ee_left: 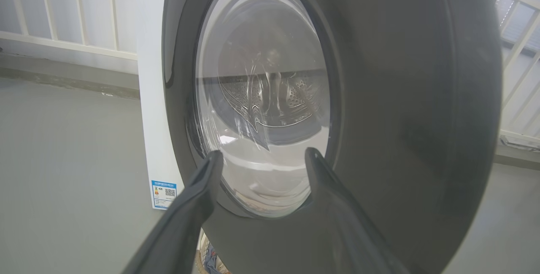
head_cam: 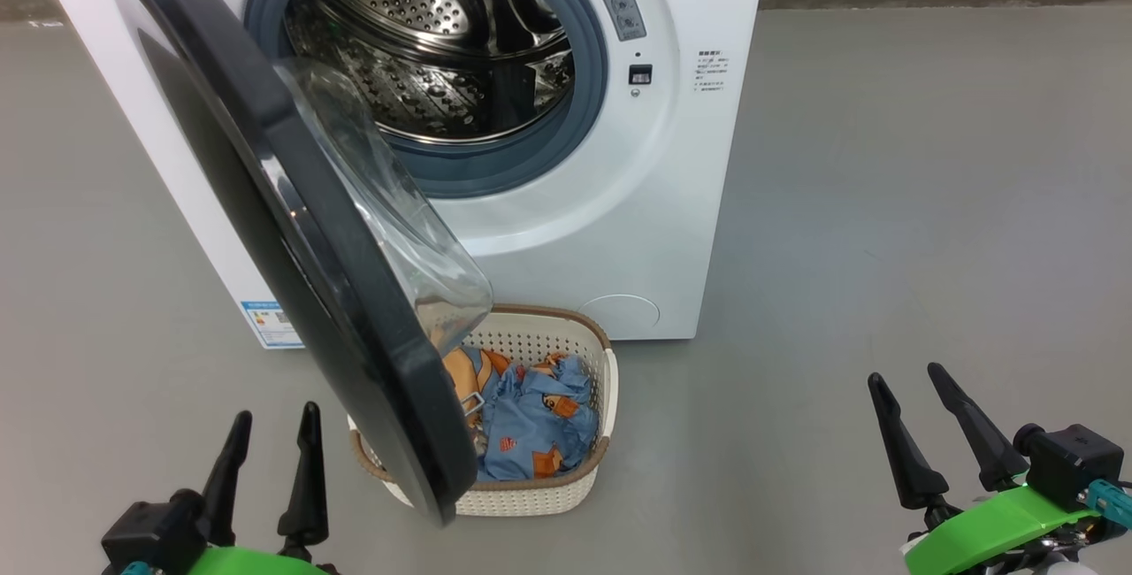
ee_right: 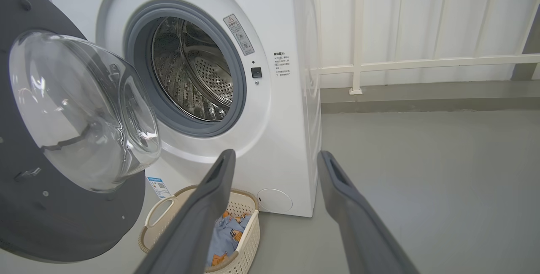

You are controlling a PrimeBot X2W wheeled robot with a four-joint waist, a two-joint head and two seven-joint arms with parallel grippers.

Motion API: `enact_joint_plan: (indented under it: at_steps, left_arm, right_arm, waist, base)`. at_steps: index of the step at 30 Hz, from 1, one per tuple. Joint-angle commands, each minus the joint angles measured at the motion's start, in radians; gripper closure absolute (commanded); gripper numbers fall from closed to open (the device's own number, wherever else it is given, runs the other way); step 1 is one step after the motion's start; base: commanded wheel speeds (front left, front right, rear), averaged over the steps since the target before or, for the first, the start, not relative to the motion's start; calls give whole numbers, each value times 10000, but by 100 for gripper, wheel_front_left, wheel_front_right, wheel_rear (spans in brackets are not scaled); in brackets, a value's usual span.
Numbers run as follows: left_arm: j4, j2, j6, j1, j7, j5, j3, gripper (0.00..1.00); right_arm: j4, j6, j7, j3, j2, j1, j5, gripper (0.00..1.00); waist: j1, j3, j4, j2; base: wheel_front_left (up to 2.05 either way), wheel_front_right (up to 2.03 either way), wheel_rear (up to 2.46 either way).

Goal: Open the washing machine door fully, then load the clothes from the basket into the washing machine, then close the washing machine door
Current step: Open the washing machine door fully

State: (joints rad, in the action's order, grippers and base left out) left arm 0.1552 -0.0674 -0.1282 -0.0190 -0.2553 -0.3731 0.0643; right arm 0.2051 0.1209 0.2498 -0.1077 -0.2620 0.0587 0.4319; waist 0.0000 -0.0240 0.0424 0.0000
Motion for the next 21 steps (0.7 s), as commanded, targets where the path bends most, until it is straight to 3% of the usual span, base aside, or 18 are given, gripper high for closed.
enact_joint_plan:
  at_steps: [1,21]
  left_arm:
    - [-296,-99,-25,-347,-65,122,-349,0]
    - [-240,-180,-25,-362,-65,143,-282,0]
  right_arm:
    - [-188,98,120,-152,-147,247,-84,0]
    - [-52,98,120,-92,-15,261,-172,0]
  waist:
    - [0,7,-8,0]
    - [0,30,-35,0]
  base:
    - [0,0,0]
    - [0,0,0]
